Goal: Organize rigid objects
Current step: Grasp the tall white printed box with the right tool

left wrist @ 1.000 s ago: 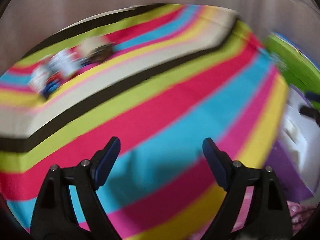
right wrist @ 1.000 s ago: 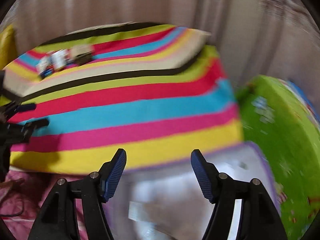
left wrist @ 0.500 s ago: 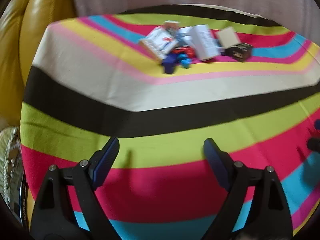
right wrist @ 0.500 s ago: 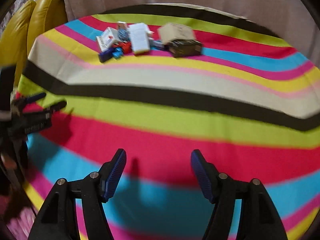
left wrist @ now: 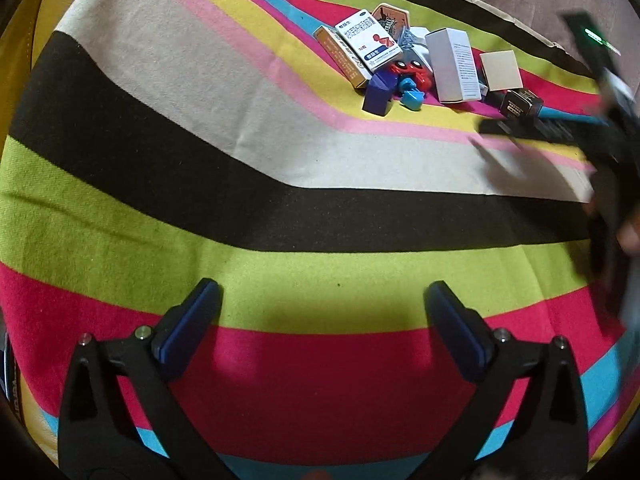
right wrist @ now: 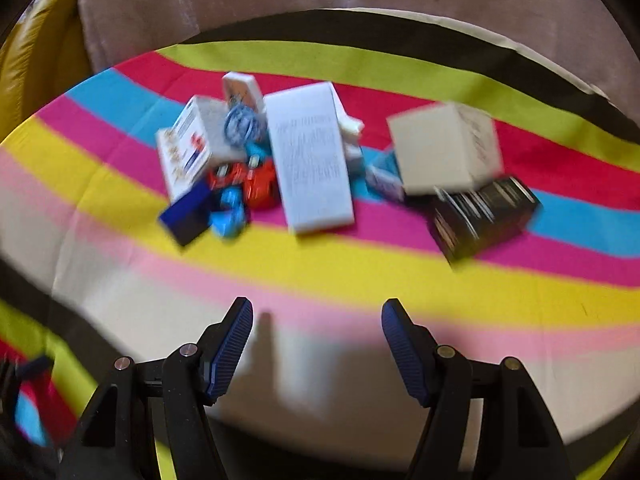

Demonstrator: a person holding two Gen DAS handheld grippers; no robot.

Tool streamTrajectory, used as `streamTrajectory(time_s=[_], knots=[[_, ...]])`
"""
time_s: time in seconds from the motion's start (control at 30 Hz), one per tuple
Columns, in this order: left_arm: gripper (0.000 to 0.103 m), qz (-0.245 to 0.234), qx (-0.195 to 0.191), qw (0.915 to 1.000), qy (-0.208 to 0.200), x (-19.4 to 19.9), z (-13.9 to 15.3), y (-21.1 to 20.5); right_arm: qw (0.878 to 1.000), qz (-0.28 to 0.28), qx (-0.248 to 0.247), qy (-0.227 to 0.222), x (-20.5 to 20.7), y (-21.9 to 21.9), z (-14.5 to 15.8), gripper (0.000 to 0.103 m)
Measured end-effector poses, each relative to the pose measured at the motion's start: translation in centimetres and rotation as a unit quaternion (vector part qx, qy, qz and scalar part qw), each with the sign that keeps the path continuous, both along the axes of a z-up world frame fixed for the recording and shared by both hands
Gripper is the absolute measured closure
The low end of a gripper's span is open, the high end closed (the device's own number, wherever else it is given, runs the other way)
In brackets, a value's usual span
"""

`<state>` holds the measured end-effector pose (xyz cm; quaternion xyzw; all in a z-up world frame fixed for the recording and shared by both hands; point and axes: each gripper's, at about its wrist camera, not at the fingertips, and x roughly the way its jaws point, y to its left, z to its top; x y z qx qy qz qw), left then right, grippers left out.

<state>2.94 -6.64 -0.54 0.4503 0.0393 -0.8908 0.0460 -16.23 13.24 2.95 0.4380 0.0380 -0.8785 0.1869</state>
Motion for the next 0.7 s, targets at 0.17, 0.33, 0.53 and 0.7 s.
streamTrajectory(time_s=[0.17, 0.33, 0.53, 0.7], knots=[[0.0, 0.0, 0.001, 1.0, 0.0, -0.1, 0.0, 0.0, 1.0, -0.002, 0.0, 0.011, -3.7, -1.6, -0.2, 0.035], [0.0, -0.001, 0.001, 1.0, 0.0, -0.2, 0.0, 0.0, 0.998, 0.057, -0.012, 0.041, -3.3, -1.9, 0.4, 0.061], [0.0, -0.002, 0.001, 1.0, 0.0, -0.3, 0.0, -0.1, 0.993, 0.104, 0.057, -0.01, 0.8, -0.6, 2.4, 0.061], [0.0, -0.003, 0.001, 1.0, 0.0, -0.3, 0.0, -0.1, 0.986, 0.12, 0.085, -0.078, 3.4, 1.2, 2.6, 0.06]])
